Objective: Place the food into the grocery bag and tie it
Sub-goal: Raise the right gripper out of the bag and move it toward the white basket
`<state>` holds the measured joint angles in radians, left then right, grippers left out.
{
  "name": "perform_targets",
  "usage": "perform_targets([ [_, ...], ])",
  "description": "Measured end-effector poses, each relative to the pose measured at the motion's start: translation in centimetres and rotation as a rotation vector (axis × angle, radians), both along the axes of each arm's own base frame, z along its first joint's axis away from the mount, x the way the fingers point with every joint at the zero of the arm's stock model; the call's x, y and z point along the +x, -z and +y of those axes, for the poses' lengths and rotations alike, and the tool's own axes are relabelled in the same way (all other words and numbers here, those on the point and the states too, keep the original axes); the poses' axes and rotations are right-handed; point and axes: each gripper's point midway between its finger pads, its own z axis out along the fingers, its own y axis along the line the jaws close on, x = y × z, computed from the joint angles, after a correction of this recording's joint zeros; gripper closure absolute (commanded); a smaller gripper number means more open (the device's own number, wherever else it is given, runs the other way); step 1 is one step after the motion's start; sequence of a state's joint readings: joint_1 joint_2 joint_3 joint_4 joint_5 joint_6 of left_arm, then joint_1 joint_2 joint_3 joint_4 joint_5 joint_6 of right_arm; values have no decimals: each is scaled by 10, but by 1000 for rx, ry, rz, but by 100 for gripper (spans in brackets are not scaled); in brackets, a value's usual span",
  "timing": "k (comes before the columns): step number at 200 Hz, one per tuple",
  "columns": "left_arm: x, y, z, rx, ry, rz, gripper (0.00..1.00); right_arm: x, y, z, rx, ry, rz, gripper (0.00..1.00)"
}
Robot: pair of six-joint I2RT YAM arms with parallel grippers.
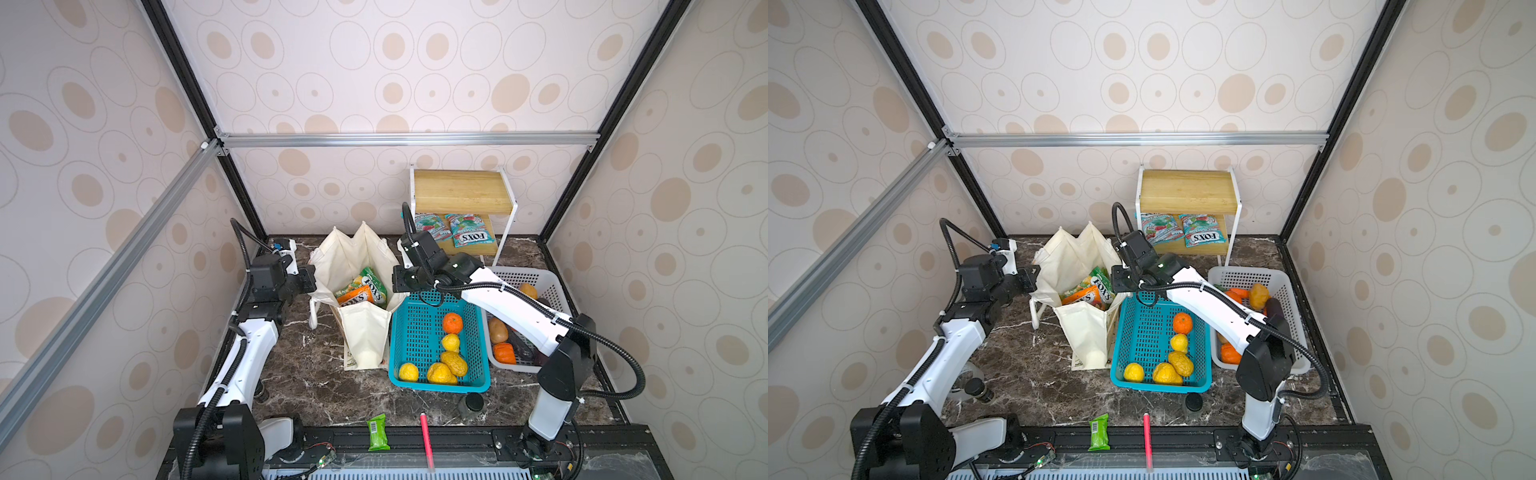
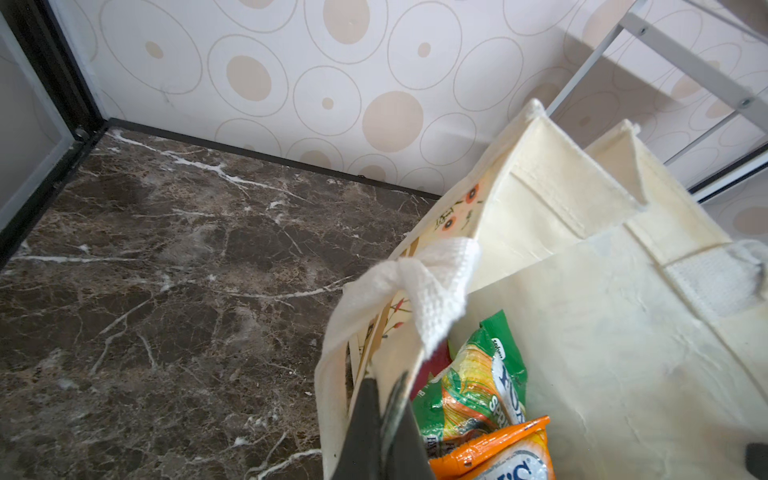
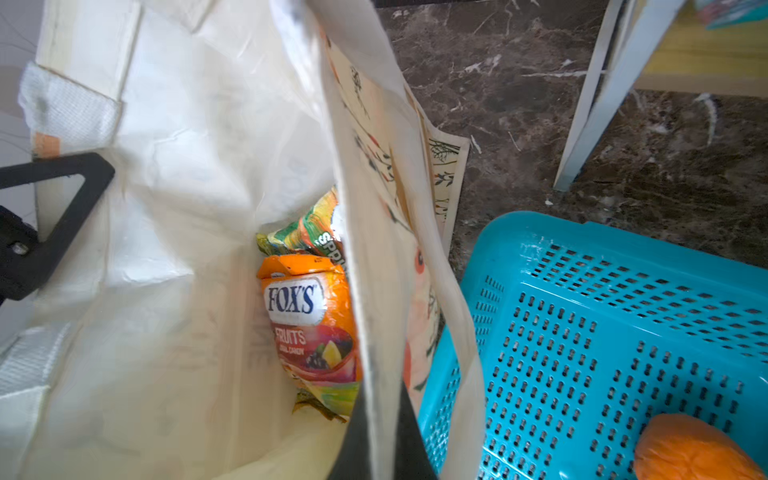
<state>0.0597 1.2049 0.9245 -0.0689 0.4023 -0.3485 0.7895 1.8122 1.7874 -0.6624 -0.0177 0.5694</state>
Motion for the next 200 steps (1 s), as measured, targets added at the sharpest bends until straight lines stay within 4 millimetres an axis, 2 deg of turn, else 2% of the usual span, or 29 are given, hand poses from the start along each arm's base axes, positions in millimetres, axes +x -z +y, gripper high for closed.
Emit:
perform_targets([
  [25, 0, -18, -8, -67, 25, -9, 100, -2, -14, 20, 34, -33, -18, 100],
  [50, 2, -49, -15, -105, 52, -47, 100, -3, -28, 42, 64, -64, -45, 100],
  [71, 2, -71, -14, -96, 50, -74, 100, -4, -32, 48, 73, -72, -60, 100],
  [87, 2, -80, -7, -61, 15, -86, 100, -2, -32, 47, 73, -67, -66, 100],
  [107, -2, -78, 8, -13, -49, -76, 100, -3, -23, 35, 56, -48, -63, 100],
  [131, -6, -76, 25, 12, -105, -62, 100, -6, -18, 9, 53, -12, -51, 100],
  [156, -7, -69, 27, 8, -109, -55, 100, -8, -22, -13, 68, 24, -45, 100],
  [200, -2, -39, 16, -51, -52, -53, 100, -5, -23, -10, 100, 28, -43, 100],
])
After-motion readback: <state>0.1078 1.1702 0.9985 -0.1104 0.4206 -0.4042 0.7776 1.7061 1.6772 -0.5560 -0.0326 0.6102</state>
